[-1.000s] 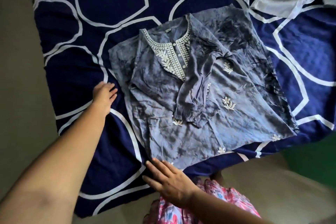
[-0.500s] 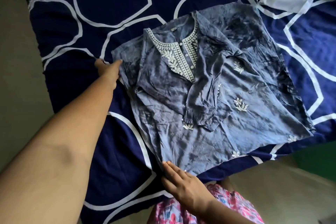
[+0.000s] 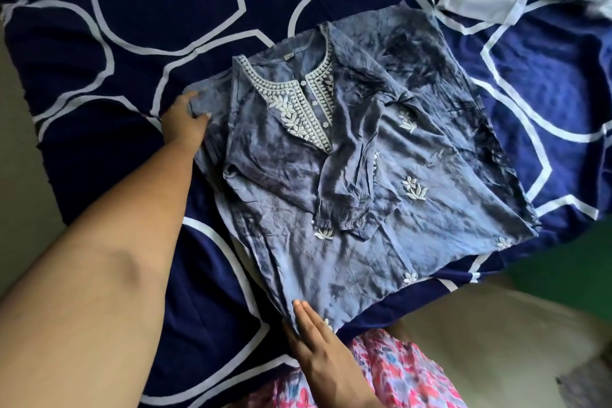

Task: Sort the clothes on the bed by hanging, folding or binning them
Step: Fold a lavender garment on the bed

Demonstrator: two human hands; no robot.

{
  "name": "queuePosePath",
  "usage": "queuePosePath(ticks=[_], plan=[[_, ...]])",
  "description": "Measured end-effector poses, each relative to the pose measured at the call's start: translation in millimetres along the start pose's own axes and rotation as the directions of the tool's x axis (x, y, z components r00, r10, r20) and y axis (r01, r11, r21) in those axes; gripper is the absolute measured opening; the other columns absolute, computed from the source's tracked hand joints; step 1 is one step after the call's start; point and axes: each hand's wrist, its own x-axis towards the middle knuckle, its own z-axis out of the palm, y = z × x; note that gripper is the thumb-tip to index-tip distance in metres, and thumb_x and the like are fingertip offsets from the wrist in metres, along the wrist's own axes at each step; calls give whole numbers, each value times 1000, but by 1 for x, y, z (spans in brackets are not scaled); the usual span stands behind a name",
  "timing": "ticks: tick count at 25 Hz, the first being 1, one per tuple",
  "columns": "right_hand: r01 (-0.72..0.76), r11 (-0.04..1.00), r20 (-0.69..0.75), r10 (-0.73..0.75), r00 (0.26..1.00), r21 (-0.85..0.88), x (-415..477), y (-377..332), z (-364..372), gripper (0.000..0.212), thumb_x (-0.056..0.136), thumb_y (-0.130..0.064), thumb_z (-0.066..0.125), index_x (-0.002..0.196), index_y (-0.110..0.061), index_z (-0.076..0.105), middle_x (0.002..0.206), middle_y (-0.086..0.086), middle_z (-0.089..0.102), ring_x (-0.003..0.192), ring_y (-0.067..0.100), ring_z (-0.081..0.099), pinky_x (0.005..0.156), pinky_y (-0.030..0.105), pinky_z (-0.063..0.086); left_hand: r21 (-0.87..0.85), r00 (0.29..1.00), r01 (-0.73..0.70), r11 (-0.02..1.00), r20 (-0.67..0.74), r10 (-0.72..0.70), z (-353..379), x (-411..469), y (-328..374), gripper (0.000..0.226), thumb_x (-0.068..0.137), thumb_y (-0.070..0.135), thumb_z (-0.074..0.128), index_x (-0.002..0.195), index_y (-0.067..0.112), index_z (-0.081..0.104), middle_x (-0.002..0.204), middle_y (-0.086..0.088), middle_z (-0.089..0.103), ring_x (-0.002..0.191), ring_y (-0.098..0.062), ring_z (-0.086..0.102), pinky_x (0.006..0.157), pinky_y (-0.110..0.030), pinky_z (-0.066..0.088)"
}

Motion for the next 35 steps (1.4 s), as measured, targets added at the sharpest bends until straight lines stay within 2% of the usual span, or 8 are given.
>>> queuePosePath(ticks=[4, 9, 13, 18, 20, 25, 29, 35], plan=[[10, 1000, -64, -10, 998, 3, 5, 0, -16, 56, 105, -14, 10, 125, -21, 61, 134, 5, 57, 121, 16, 56, 91, 23, 51, -268, 992, 115, 957, -15, -124, -3, 7, -3, 37, 87, 2, 59, 121, 16, 59, 122, -5, 60, 112, -23, 57, 96, -27, 46], [-11, 983, -66, 23, 998, 182, 7, 19, -50, 50, 84, -13, 39, 129, -25, 57, 138, 1, 54, 109, 11, 61, 86, 16, 47, -352, 976, 219, 910, 80, -203, -2, 17, 14, 29, 90, -3, 50, 99, 15, 71, 117, -10, 65, 106, -25, 63, 96, -36, 51], [-34, 968, -156, 75, 985, 249, 5, 47, -78, 67, 76, -1, 35, 141, -17, 42, 150, 5, 39, 119, 14, 56, 90, 16, 46, -477, 969, 230, 848, 37, -243, -6, 32, 55, 30, 88, 4, 57, 113, 14, 69, 113, -4, 67, 102, -17, 65, 88, -22, 52], [-169, 952, -215, 226, 950, 253, 7, 131, -127, 85, 66, 15, 49, 145, -13, 36, 155, 7, 28, 135, 15, 40, 107, 12, 28, -474, 994, 106, 874, 17, -112, 39, 36, 162, 37, 89, 8, 56, 125, 11, 62, 123, -3, 63, 105, -10, 61, 91, -17, 49], [-229, 942, -252, 290, 923, 247, 8, 163, -146, 74, 74, 10, 39, 144, -13, 37, 152, 7, 32, 133, 16, 42, 108, 13, 28, -471, 998, 56, 880, 21, -52, 70, 37, 209, 39, 90, 6, 56, 128, 7, 59, 127, 0, 60, 109, -8, 58, 93, -13, 46], [-353, 897, -243, 417, 876, 265, -3, 236, -176, 85, 63, 25, 56, 139, -10, 40, 145, 11, 43, 128, 18, 47, 109, 18, 30, -424, 991, -25, 905, 105, 77, 152, 36, 311, 40, 92, 7, 55, 131, 9, 55, 120, 2, 59, 103, -6, 56, 71, -1, 42], [-445, 836, -153, 509, 847, 320, -12, 274, -187, 102, 56, 25, 64, 143, -22, 36, 149, 1, 38, 131, 11, 43, 107, 6, 24, -344, 975, -19, 939, 201, 93, 208, 38, 355, 47, 91, 12, 58, 137, 10, 50, 135, -3, 55, 114, -10, 55, 90, -13, 42], [-487, 813, -231, 565, 792, 320, -24, 300, -188, 77, 82, 6, 53, 147, -29, 33, 154, -14, 27, 137, -2, 29, 109, 7, 20, -275, 941, -79, 958, 297, 163, 251, 30, 382, 50, 93, 15, 56, 142, 13, 45, 127, -2, 58, 108, -13, 59, 87, -17, 47]])
